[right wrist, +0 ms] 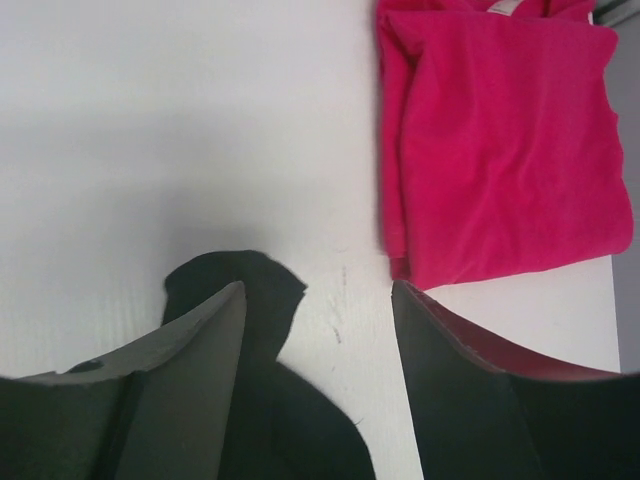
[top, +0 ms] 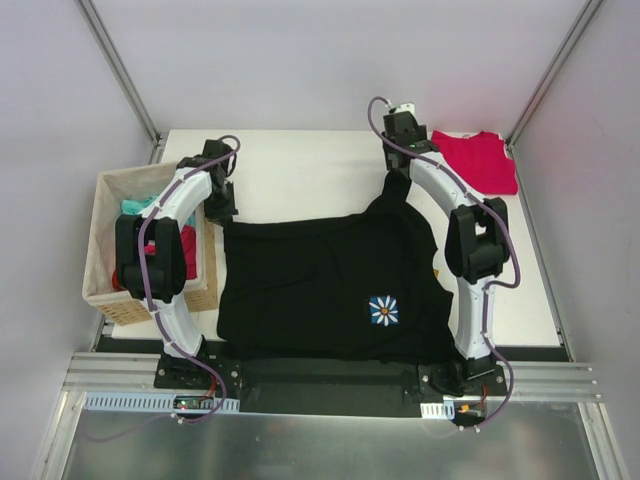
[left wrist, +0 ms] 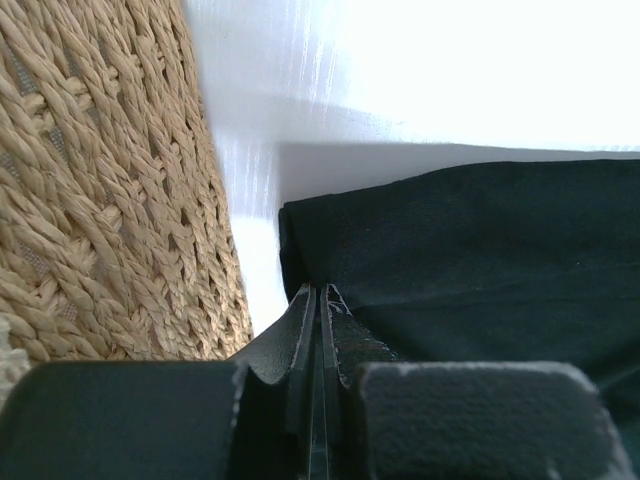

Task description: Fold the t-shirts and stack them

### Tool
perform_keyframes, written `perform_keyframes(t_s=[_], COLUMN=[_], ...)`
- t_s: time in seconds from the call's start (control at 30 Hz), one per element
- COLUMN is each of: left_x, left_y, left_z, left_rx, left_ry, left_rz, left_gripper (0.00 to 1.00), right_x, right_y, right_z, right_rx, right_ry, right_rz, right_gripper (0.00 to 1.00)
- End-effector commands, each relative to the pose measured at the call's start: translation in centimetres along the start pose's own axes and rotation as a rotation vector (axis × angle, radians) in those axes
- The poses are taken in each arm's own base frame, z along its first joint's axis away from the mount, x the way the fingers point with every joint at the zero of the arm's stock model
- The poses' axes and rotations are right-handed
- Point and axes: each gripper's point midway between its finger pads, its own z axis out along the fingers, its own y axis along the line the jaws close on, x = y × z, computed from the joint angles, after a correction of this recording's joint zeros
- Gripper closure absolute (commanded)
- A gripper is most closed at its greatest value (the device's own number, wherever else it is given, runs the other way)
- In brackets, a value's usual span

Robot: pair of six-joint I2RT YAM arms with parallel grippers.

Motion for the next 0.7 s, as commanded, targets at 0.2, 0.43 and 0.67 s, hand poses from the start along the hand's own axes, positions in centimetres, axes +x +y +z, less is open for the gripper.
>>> perform_keyframes(t_s=[0.2,0.43,0.67], left_x=[0.3,0.4,0.4], left_y=[0.0,-0.1,-0.1], left_z=[-0.5,-0.3,-0.3], left_rx=[-0.017,-0.015,-0.019], left_ry=[-0.011,-0.004,-0.005], left_rz=[0.011,0.011,0.014], left_gripper=[1.0,1.0,1.0], right_x=[0.2,1.0,0.3], right_y=[-1.4,0.3,2.8], right_z=[1.8,1.8,0.4], right_rx=[-0.059,-0.078,-0.102], right_ry=[-0.019,0.008,-0.014], right_rz=[0.014,-0.024,-0.089], right_gripper=[0.41,0.45,0.46])
